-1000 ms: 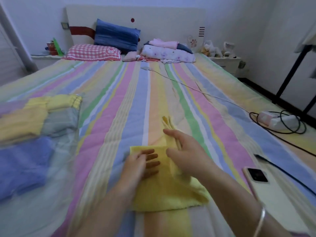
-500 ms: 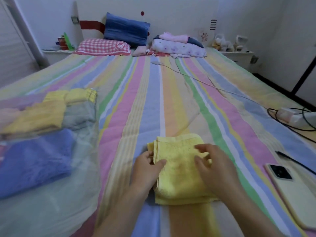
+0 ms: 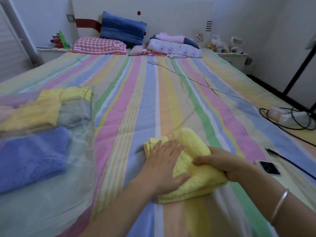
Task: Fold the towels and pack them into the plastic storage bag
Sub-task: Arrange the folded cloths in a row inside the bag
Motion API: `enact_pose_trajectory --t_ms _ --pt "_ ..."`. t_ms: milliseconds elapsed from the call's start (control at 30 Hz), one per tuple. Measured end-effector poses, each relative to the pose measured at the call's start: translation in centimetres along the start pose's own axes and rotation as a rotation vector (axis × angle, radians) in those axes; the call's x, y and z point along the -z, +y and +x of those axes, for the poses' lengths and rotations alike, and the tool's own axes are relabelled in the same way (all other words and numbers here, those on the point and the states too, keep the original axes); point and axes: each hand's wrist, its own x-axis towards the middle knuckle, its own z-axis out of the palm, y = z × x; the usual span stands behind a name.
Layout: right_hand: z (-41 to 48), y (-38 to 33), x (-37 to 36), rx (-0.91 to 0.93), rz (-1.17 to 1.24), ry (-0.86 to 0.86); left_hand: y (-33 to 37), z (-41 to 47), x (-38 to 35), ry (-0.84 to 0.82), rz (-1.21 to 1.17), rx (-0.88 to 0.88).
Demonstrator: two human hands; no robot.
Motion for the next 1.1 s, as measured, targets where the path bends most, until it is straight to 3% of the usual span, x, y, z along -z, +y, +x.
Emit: enact_pose_trajectory --t_ms 67,233,300,367,400,467,567,733,933,1100 --pt "-0.3 -0.9 0.8 0.011 -0.148 0.051 0.7 0.2 -1.7 -0.068 0.018 0.014" --pt "-2.1 -3.0 -2.9 0.211 -0.757 0.275 2.5 0.7 -4.6 0.029 -0.054 0.178" --pt "-3.3 -2.9 -5.9 0.329 -0.849 0.312 2.0 0.7 -3.8 0.011 -0.254 0.207" --pt "-4.2 -3.0 -8.3 0.389 -0.947 0.321 1.0 -0.8 -1.7 0.132 -0.624 0.296" --pt "-4.4 -2.9 -9.3 0.394 -0.987 0.324 0.1 -1.9 -0.6 0.240 -0.651 0.351" --pt "-4.3 -2.5 -10.9 0.368 -1.078 0.335 -1.9 -3.9 1.6 0.427 -0.533 0.421" --pt "-3.3 -1.0 -13.3 0.318 -1.221 0.412 -4.4 -6.8 3.5 0.508 -0.424 0.420" --pt "-1.9 -0.5 -15.2 0.268 -1.294 0.528 -6.1 -11.6 4.6 0.526 -0.333 0.314" --pt "-1.1 -0.8 -14.8 0.224 -1.336 0.586 -8.8 -18.7 5.7 0.493 -0.225 0.308" --pt "-4.2 -2.2 -14.4 0.404 -1.113 0.628 -12.5 -24.8 6.2 0.417 -0.055 0.267"
